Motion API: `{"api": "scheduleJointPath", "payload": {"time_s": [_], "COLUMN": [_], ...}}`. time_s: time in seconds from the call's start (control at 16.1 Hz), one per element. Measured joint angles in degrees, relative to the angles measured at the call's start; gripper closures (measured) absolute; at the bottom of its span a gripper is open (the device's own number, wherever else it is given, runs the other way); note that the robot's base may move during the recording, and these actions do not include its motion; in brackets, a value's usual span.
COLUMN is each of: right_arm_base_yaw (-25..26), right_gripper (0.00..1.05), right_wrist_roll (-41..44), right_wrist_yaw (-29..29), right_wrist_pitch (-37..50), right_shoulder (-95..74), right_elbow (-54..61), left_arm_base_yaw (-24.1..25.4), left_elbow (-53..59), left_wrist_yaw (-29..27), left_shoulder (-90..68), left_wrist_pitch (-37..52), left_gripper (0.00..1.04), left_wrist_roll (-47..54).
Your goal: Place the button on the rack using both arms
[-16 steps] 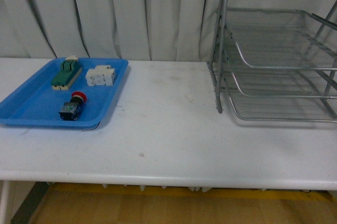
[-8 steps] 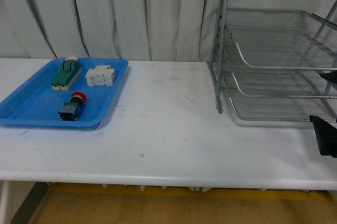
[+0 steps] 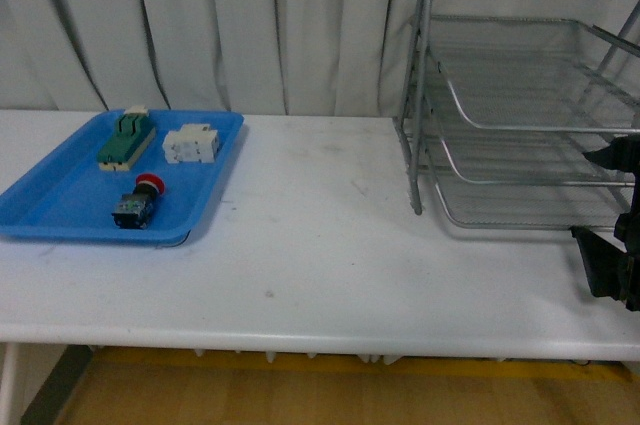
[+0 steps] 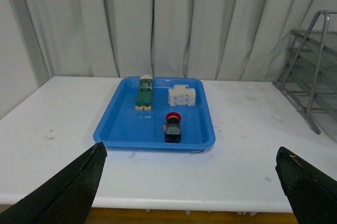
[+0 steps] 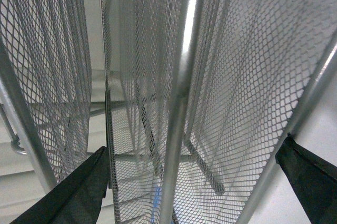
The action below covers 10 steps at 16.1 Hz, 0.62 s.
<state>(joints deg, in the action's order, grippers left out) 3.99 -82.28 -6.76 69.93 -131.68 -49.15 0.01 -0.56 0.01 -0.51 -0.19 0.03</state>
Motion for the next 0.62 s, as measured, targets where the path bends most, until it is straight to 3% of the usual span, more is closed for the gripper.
{"api": "scheduleJointPath", "payload": {"time_s": [0.25, 0.31, 0.62], "right_arm_base_yaw": [0.6, 0.6, 0.4], "right_gripper": [0.06, 0.12, 0.70], "right_wrist_roll": [1.9, 2.2, 2.6], "right_wrist_yaw": [-1.0, -1.0, -1.9], "right_wrist_pitch": [-3.8, -4.9, -2.9], "right_shoulder": [-0.3, -0.4, -1.3], "right_elbow": [-4.3, -5.1, -7.0], "left_arm_base_yaw": [0.0, 0.0, 0.0], "left_elbow": [0.0, 0.0, 0.0], "left_wrist_yaw": [0.0, 0.0, 0.0], "left_shoulder": [0.0, 0.0, 0.0], "left_wrist_pitch": [0.0, 0.0, 0.0], "left_gripper": [0.07, 0.07, 0.07], "left_wrist_roll": [0.0, 0.0, 0.0]}}
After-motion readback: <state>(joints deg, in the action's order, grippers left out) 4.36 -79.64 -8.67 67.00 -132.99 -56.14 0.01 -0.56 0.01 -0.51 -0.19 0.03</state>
